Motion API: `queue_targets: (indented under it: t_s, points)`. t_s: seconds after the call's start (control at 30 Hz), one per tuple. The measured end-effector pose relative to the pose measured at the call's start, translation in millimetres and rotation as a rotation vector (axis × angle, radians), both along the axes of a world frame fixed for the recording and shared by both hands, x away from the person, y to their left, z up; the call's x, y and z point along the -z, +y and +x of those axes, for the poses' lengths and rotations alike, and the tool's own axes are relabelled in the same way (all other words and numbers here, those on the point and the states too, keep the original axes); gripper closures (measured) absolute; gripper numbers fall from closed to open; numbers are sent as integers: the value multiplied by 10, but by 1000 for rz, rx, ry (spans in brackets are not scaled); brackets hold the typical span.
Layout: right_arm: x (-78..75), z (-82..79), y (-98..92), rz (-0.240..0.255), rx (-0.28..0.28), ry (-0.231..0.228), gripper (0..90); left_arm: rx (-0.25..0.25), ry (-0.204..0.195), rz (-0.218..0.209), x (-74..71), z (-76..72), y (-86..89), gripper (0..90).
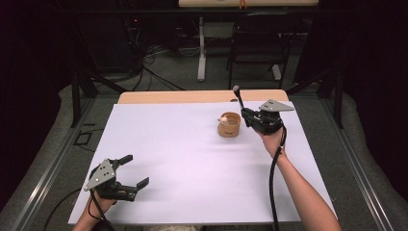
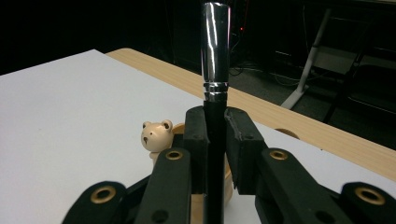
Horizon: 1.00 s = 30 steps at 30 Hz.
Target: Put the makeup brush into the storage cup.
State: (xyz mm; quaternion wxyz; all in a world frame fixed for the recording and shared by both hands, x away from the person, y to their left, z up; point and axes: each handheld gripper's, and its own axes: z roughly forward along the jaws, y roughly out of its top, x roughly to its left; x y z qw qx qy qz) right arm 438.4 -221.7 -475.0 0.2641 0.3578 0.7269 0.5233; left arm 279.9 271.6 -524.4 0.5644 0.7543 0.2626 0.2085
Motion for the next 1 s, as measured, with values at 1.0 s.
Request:
queue_targets:
  t_s: [1.0]
  points:
    - [-24, 151, 185, 58, -7, -49, 791, -1, 5, -4, 5, 2, 0, 3]
